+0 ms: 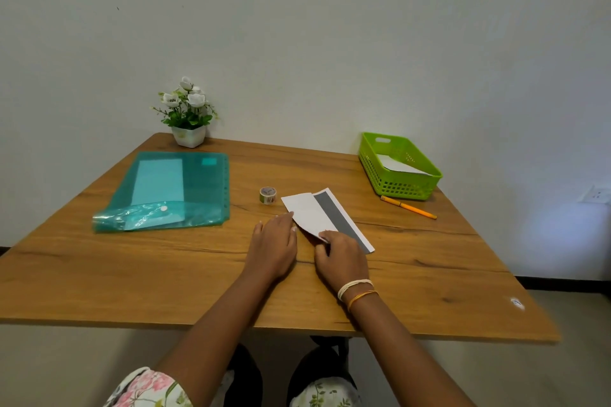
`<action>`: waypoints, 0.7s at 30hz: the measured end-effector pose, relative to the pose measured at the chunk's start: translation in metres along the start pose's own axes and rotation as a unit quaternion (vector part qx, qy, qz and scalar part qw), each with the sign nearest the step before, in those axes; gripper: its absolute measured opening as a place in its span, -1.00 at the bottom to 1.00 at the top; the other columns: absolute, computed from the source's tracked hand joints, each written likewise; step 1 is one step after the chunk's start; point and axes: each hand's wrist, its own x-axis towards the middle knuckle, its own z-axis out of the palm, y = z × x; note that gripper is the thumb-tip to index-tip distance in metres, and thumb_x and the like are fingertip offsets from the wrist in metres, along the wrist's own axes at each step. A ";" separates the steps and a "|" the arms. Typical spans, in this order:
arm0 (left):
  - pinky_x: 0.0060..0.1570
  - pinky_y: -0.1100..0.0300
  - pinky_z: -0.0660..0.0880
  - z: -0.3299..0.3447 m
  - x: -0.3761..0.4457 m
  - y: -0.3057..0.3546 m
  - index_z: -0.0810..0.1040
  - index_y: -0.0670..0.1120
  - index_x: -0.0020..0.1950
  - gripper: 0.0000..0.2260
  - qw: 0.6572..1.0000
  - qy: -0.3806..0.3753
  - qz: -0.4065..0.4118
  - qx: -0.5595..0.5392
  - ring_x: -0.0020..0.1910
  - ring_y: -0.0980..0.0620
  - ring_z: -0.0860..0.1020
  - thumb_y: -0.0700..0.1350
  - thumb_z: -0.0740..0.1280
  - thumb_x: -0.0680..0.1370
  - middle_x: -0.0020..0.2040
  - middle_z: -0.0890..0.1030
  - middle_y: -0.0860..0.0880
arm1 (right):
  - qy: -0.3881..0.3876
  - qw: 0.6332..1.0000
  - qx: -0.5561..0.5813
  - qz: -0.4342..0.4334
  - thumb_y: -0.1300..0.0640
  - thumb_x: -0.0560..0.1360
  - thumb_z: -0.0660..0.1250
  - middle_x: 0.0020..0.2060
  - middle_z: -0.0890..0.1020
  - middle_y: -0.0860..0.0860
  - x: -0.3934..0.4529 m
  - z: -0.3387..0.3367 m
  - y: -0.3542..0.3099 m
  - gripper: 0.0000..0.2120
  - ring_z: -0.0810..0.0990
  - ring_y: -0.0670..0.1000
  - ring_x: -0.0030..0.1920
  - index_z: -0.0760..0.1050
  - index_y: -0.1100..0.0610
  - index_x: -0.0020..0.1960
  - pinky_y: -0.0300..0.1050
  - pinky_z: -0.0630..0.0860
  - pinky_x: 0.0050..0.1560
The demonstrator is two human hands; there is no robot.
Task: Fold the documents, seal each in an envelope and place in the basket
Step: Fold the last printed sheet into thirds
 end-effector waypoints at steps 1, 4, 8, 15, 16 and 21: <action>0.48 -0.04 0.10 -0.001 0.000 0.000 0.26 -0.05 0.50 -0.60 1.000 0.000 -0.001 0.004 0.45 0.05 0.30 -0.02 0.05 0.66 0.45 0.39 -0.02 | 0.020 0.999 0.023 0.012 0.10 0.52 0.24 0.02 0.68 0.06 0.001 0.000 0.000 -0.73 0.63 0.05 0.00 0.60 0.10 0.16 -0.11 0.56 0.00; 0.49 -0.12 0.04 0.001 -0.001 0.000 0.12 -0.04 0.56 -0.53 0.999 0.001 0.021 0.030 0.52 0.04 0.16 0.02 0.05 0.66 0.53 0.25 -0.02 | 0.111 0.977 0.164 0.074 0.15 0.54 0.24 -0.15 0.68 0.15 0.003 -0.006 -0.001 -0.78 0.61 0.11 -0.14 0.63 0.21 0.01 -0.13 0.48 -0.12; 0.47 -0.19 -0.09 0.003 0.002 0.001 -0.10 0.06 0.59 -0.48 0.993 -0.025 0.081 0.088 0.57 0.07 -0.06 0.07 0.00 0.66 0.60 -0.05 0.07 | 0.124 0.927 0.273 0.226 0.16 0.54 0.25 0.03 0.63 0.17 0.017 -0.014 0.004 -0.77 0.57 0.15 0.05 0.56 0.24 0.13 -0.01 0.51 0.05; 0.46 -0.22 -0.14 0.008 0.005 -0.004 -0.02 0.14 0.58 -0.53 0.989 -0.074 0.085 0.094 0.56 0.08 -0.06 0.11 -0.04 0.67 0.59 -0.02 0.10 | 0.024 0.917 0.245 0.313 0.31 0.48 0.21 0.18 0.58 0.14 0.026 -0.028 0.025 -0.67 0.53 0.16 0.17 0.53 0.18 0.21 -0.10 0.45 0.08; 0.46 -0.21 -0.14 0.007 0.005 -0.004 -0.02 0.14 0.58 -0.53 0.989 -0.076 0.087 0.097 0.56 0.09 -0.06 0.11 -0.05 0.67 0.59 -0.02 0.10 | -0.006 0.924 0.226 0.308 0.31 0.46 0.21 0.17 0.59 0.14 0.030 -0.029 0.030 -0.66 0.53 0.16 0.16 0.54 0.16 0.20 -0.11 0.45 0.07; 0.47 -0.16 -0.17 0.007 0.003 -0.003 0.05 0.10 0.58 -0.55 0.987 -0.054 0.106 0.104 0.56 0.10 -0.05 0.09 -0.05 0.67 0.59 0.00 0.09 | -0.163 0.944 0.139 0.251 0.32 0.43 0.22 0.01 0.60 0.09 0.051 -0.038 0.042 -0.67 0.51 0.10 -0.03 0.60 0.12 0.11 -0.19 0.42 -0.04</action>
